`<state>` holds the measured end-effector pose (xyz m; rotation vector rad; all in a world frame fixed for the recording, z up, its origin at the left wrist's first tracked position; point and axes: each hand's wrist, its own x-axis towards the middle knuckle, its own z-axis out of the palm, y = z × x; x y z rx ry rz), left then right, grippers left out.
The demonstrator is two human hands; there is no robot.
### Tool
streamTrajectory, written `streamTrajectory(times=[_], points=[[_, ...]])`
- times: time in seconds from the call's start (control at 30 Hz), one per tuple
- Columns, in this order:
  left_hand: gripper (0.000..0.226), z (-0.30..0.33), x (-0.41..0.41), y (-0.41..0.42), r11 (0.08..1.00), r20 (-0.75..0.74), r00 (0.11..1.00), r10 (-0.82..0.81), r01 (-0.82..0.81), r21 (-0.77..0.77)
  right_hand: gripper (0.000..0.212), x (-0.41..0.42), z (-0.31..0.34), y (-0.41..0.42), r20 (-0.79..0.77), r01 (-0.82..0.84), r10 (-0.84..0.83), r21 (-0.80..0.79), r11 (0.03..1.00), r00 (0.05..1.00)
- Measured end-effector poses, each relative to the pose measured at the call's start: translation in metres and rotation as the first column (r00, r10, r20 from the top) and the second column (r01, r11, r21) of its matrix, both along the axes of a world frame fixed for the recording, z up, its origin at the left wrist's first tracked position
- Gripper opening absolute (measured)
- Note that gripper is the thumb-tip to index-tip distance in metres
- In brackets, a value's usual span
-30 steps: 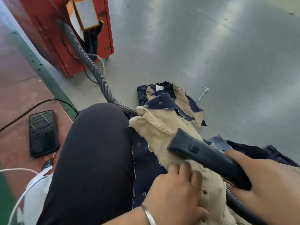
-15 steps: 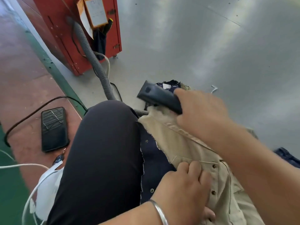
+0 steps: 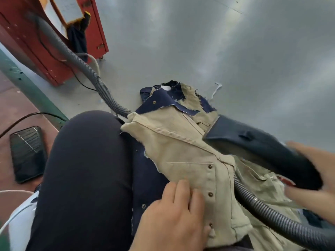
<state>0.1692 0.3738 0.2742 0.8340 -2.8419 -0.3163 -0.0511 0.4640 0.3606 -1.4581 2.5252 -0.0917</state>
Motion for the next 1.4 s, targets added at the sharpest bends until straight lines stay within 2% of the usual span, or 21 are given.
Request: streamTrajectory(times=[0.13,0.23,0.37,0.43,0.5,0.6,0.7,0.87,1.03,1.1,1.17,1.33,1.4], points=[[0.038,-0.003,-0.002,0.010,0.986,0.057,0.998,0.000,0.010,-0.165,0.037,0.036,-0.012,-0.016,-0.030,-0.127,0.134,0.163,0.978,0.991],[0.041,-0.005,-0.004,0.009,0.986,0.078,0.997,-0.013,0.025,-0.166,0.024,0.040,-0.019,-0.043,0.002,-0.094,0.095,0.146,0.985,0.996],[0.059,-0.004,-0.003,0.005,0.989,0.078,0.997,0.007,0.004,-0.148,0.020,0.045,-0.029,-0.080,0.082,-0.111,0.111,0.001,0.994,0.990],[0.051,-0.004,-0.001,0.005,0.992,0.039,0.999,0.035,-0.030,-0.126,0.022,0.045,-0.031,-0.099,0.071,-0.110,0.115,-0.077,0.991,0.991],[0.041,-0.003,0.001,0.006,0.992,-0.002,0.998,0.063,-0.063,-0.107,0.023,0.035,-0.029,-0.117,0.059,-0.021,0.030,-0.142,0.990,0.998],[0.026,-0.007,0.003,0.005,0.990,-0.078,0.995,0.064,-0.073,-0.121,0.020,0.009,-0.016,-0.122,0.161,0.102,-0.064,-0.245,0.964,0.985],[0.040,-0.009,0.000,-0.007,0.990,-0.124,0.991,0.054,-0.069,-0.123,0.017,-0.003,0.005,-0.096,0.229,0.091,-0.018,-0.312,0.946,0.973],[0.039,-0.003,-0.014,-0.035,0.989,-0.193,0.981,0.034,-0.060,-0.133,0.033,0.006,0.001,-0.041,0.241,0.054,-0.021,-0.130,0.990,0.970],[0.026,-0.009,-0.008,-0.017,0.990,-0.247,0.968,-0.045,0.011,-0.138,0.043,0.012,-0.009,-0.021,0.090,-0.007,-0.004,0.111,0.994,0.996],[0.024,-0.011,-0.006,-0.010,0.992,-0.222,0.974,-0.037,0.009,-0.128,0.041,0.022,-0.009,-0.030,0.075,-0.041,0.030,0.142,0.989,0.997],[0.021,-0.010,-0.005,-0.010,0.995,-0.201,0.979,-0.034,0.015,-0.095,0.029,0.030,-0.008,-0.044,0.066,-0.075,0.063,0.206,0.976,0.996],[0.020,-0.011,-0.004,-0.017,0.998,-0.186,0.981,-0.046,0.040,-0.039,0.024,0.038,-0.018,-0.087,0.030,-0.143,0.141,0.083,0.986,0.990],[0.031,-0.012,-0.003,-0.018,0.997,-0.162,0.984,-0.069,0.072,0.013,0.021,0.042,-0.026,-0.113,0.020,-0.161,0.161,0.021,0.987,0.987]])
